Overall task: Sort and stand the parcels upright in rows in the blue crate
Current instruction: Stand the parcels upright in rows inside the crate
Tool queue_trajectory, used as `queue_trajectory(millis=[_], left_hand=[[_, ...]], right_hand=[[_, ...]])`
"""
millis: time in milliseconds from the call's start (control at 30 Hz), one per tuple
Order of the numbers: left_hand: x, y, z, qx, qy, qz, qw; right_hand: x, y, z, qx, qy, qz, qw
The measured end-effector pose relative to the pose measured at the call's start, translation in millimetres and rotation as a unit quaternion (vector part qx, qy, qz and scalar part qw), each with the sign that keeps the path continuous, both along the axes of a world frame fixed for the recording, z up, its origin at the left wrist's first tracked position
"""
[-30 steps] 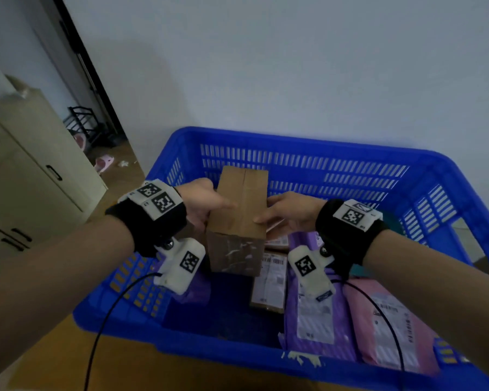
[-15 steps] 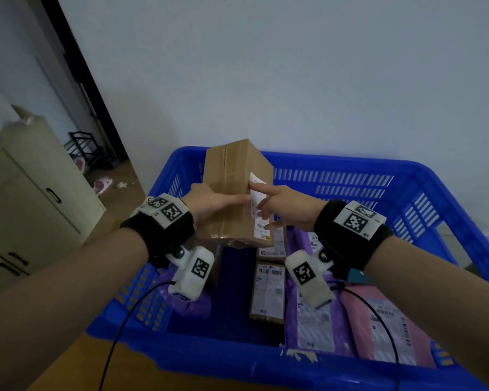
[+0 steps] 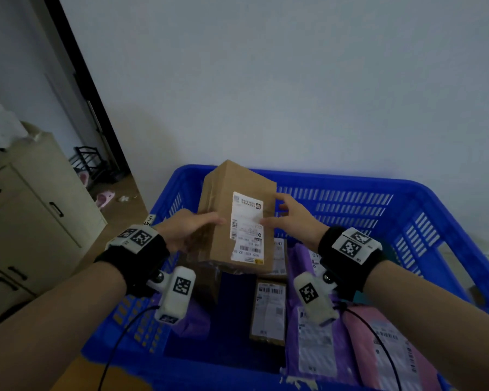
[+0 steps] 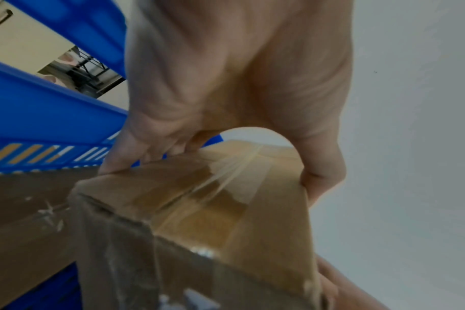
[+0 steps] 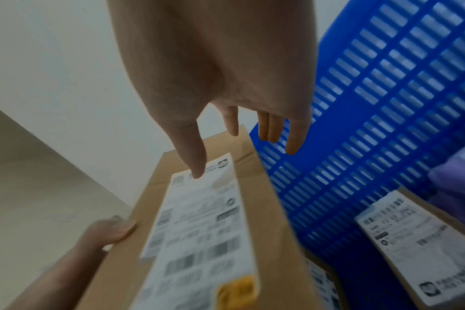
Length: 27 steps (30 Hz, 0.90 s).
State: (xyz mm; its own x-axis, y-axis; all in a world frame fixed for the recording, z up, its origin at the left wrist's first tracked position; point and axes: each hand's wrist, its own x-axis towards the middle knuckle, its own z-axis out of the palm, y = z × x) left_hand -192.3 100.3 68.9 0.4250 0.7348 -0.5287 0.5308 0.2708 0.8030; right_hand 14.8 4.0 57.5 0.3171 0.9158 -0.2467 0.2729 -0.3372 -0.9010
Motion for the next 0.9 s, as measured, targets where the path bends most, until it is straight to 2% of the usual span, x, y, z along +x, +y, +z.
queue_trajectory(millis=[100, 200, 300, 467, 600, 733, 800, 900], left_hand=[[0.9, -0.1, 0.5, -0.008, -0.053, 0.0, 0.999], [5.6, -4.7, -2.3, -0.04, -0.119, -0.005, 0.992], [8.9, -7.1, -9.4, -0.061, -0.144, -0.025, 0.987], [11.3, -8.6, -23.7, -0.102, -0.121, -0.073, 0.985], [15.8, -3.4, -38.9, -0.045, -0.07, -0.07, 0.994], [17.2, 3.5, -59.3, 0.01, 0.039, -0.091, 0.995], [19.0, 4.0, -67.3, -0.019, 0.071, -0.124, 0.99], [20.9, 2.8, -68.9, -0.095, 0.079, -0.161, 0.979]], right_hand=[[13.1, 2.5, -11.2, -0.038, 0.099, -0.017, 0.994], [18.2, -1.4, -22.8, -0.083, 0.214, 0.028, 0.973], [20.1, -9.4, -35.7, -0.097, 0.253, 0.043, 0.962], [30.5, -19.7, -56.3, -0.111, 0.263, 0.06, 0.956], [39.0, -29.5, -67.7, -0.143, 0.211, 0.106, 0.961], [47.4, -34.4, -80.6, -0.193, 0.172, 0.152, 0.954], [52.2, -35.0, -85.3, -0.213, 0.181, 0.161, 0.947], [55.8, -33.7, -88.2, -0.236, 0.157, 0.191, 0.94]])
